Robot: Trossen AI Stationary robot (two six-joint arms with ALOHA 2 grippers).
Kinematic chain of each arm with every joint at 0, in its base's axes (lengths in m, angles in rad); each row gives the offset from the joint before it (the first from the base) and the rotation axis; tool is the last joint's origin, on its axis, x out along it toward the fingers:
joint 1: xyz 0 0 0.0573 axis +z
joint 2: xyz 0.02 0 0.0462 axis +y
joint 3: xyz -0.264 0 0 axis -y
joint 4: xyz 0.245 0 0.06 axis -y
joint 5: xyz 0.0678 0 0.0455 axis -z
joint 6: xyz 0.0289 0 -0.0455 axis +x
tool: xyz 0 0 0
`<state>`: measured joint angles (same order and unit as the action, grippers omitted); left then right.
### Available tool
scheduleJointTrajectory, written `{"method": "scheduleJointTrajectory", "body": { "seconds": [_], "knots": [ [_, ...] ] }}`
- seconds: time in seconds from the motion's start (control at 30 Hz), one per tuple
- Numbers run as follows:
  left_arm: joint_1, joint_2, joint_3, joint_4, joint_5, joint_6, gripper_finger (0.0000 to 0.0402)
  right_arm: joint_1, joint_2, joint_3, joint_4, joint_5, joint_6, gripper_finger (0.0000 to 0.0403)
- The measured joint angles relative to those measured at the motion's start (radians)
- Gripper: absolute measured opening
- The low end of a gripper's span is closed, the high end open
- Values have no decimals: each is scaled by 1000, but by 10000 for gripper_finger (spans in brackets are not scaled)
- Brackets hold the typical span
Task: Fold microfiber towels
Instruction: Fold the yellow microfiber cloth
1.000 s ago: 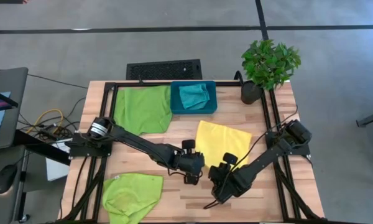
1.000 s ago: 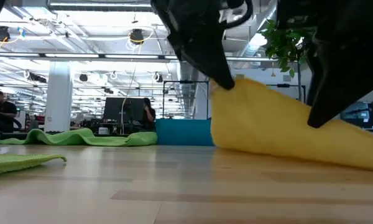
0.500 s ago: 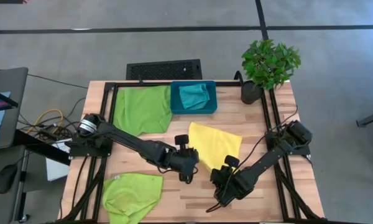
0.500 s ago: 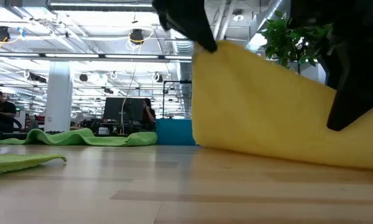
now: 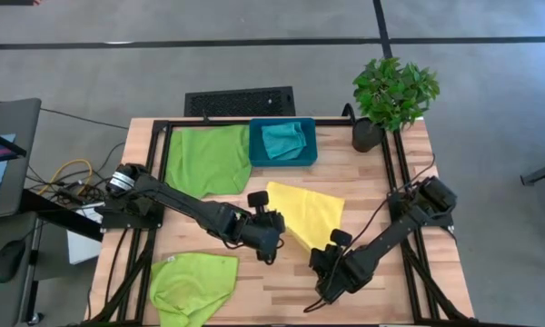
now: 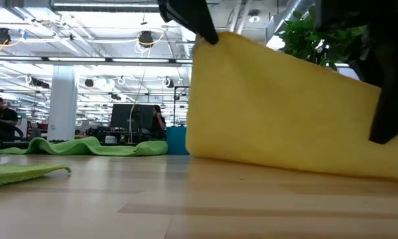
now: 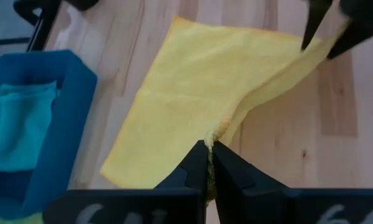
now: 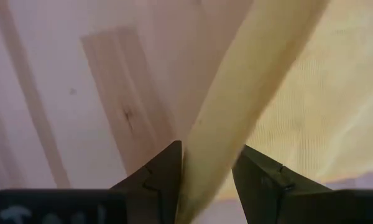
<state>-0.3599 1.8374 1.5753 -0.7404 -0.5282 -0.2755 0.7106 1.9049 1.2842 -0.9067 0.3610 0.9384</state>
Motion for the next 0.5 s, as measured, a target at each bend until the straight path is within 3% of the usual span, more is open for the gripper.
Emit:
{"method": "scheduleJointTrajectory", "body": {
  "seconds": [0.3,0.5],
  "knots": [
    [0,0,0,-77,-3,-66,0,24,0,0,-50,-64,31,149],
    [-2,0,0,-90,15,-97,0,20,0,0,-66,-65,31,77]
  ]
}}
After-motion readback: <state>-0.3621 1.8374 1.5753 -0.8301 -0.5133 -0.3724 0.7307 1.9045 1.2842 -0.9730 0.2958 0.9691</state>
